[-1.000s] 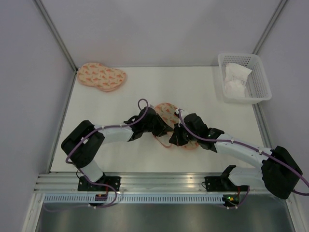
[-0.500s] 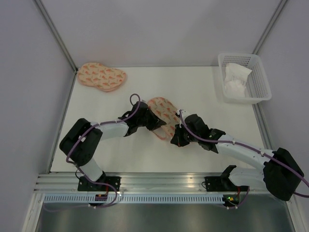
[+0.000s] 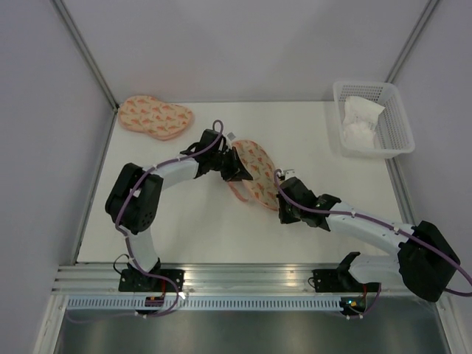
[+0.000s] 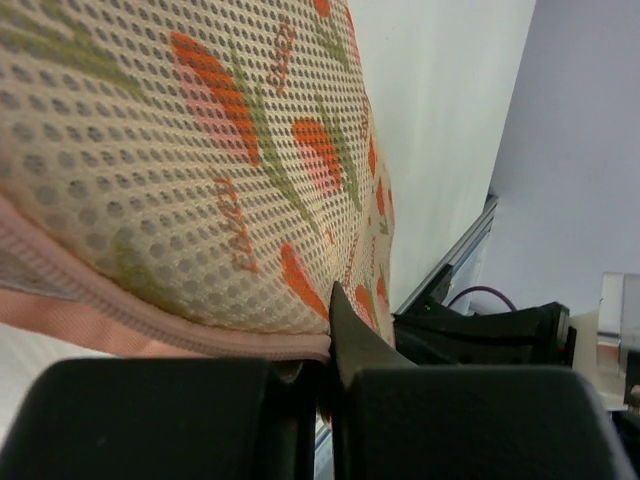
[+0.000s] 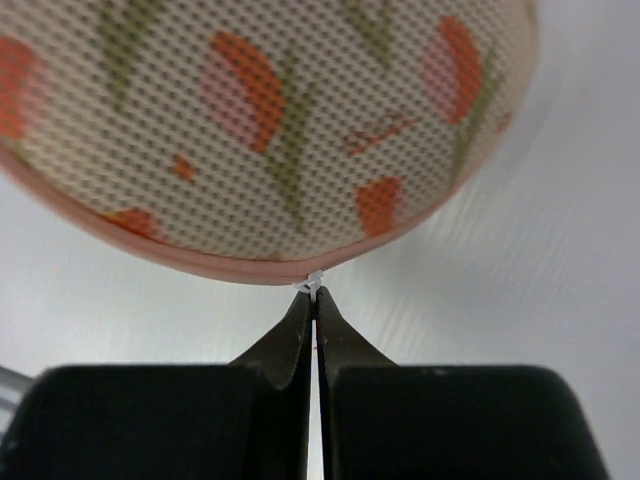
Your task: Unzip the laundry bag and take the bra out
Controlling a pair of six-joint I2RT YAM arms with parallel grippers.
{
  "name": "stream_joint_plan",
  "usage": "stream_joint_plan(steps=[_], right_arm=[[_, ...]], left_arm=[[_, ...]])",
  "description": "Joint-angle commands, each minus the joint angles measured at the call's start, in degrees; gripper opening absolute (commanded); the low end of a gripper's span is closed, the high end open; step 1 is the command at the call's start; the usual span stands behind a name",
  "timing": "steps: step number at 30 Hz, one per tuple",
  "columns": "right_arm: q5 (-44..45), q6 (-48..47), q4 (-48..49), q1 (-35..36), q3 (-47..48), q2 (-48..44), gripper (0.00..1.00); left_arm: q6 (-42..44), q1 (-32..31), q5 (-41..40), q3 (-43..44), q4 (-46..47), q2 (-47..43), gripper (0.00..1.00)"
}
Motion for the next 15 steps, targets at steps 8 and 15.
stream_joint_plan(steps=[8, 15], right_arm=[[10.29, 2.34, -4.39, -0.04, 1.35, -0.10, 0.00], [6.33, 1.82, -1.66, 0.05, 1.44, -0.45, 0.00]], left_arm=[[19.61, 4.98, 11.60, 13.57, -13.63, 6.46, 0.02], [17.60, 4.89, 11.98, 14.91, -10.48, 7.96, 0.63]])
